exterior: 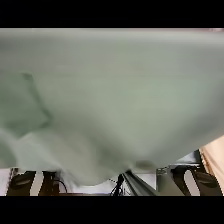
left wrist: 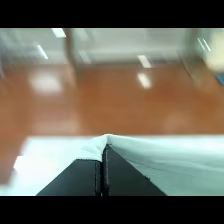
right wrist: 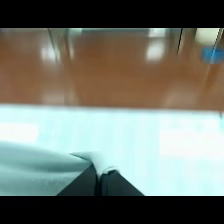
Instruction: Fold the shirts.
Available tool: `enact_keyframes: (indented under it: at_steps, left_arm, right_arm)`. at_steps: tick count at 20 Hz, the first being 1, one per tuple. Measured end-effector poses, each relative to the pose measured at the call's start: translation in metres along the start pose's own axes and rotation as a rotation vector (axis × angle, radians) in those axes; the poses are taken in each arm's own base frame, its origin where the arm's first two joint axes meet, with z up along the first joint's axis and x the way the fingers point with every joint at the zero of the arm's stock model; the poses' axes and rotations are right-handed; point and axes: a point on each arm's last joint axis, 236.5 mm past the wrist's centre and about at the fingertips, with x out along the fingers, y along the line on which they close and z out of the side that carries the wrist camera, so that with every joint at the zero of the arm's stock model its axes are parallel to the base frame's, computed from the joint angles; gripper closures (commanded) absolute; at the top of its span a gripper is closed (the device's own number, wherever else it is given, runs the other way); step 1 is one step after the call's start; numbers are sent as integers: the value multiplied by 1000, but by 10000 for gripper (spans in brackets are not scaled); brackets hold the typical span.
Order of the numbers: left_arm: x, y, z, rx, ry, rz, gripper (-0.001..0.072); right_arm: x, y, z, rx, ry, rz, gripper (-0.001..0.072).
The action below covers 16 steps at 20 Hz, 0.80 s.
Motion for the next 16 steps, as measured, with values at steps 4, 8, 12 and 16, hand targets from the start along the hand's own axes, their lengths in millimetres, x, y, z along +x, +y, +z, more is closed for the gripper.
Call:
enact_keyframes:
  at_steps: [4,8,12,16]
  left_arm:
    - [88,-12,-94,-142,280,-167,687]
    - [177,-15,-154,-270,430,-245,687]
    - [268,-27,-196,-326,511,-270,686]
    - [338,-47,-240,-363,595,-291,686]
  right_arm:
    - [88,-35,-58,94,194,-6,692]
    - [191,-76,-105,196,335,-17,692]
    - [295,-105,-131,306,411,12,692]
    - [383,-117,-156,462,469,81,692]
